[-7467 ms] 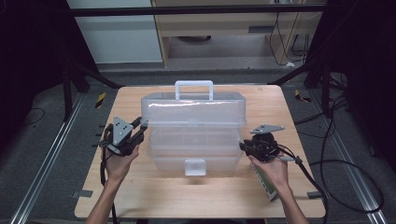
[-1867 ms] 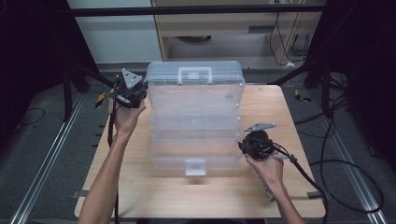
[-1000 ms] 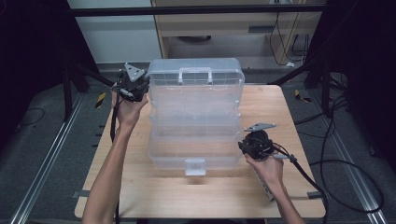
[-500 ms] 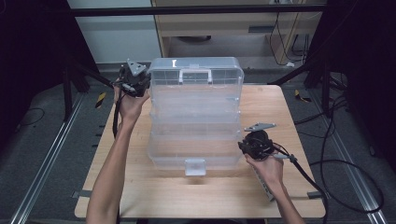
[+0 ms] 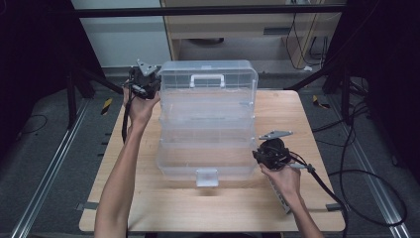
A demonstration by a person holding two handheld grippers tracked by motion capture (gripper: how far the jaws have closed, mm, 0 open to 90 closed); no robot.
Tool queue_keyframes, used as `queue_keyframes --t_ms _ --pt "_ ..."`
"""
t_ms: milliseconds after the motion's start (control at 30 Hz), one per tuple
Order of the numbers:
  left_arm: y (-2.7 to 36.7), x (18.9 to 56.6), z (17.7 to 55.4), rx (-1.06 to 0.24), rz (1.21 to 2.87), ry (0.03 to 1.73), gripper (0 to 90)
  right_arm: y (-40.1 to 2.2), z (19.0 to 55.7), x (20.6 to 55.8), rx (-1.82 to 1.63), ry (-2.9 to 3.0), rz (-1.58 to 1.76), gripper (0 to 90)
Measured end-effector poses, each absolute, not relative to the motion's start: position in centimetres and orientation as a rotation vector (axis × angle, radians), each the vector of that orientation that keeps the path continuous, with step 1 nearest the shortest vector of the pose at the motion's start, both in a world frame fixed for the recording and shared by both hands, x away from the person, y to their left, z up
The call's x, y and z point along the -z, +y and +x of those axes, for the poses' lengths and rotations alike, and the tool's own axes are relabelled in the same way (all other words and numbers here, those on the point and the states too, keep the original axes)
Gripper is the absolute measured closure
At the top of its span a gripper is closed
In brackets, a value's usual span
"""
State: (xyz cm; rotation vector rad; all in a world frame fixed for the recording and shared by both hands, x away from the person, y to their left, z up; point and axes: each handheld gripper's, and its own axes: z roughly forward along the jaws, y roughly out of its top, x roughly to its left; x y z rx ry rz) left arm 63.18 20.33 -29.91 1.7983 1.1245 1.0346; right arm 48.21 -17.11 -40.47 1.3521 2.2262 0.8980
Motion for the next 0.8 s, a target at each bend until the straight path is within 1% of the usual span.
queue_keyframes --t_ms 800 --pt "20.1 30.3 65.2 -1.037 1.817 1.157 81.8 -17.1 48.4 40.5 -0.898 2.224 1.362 75.8"
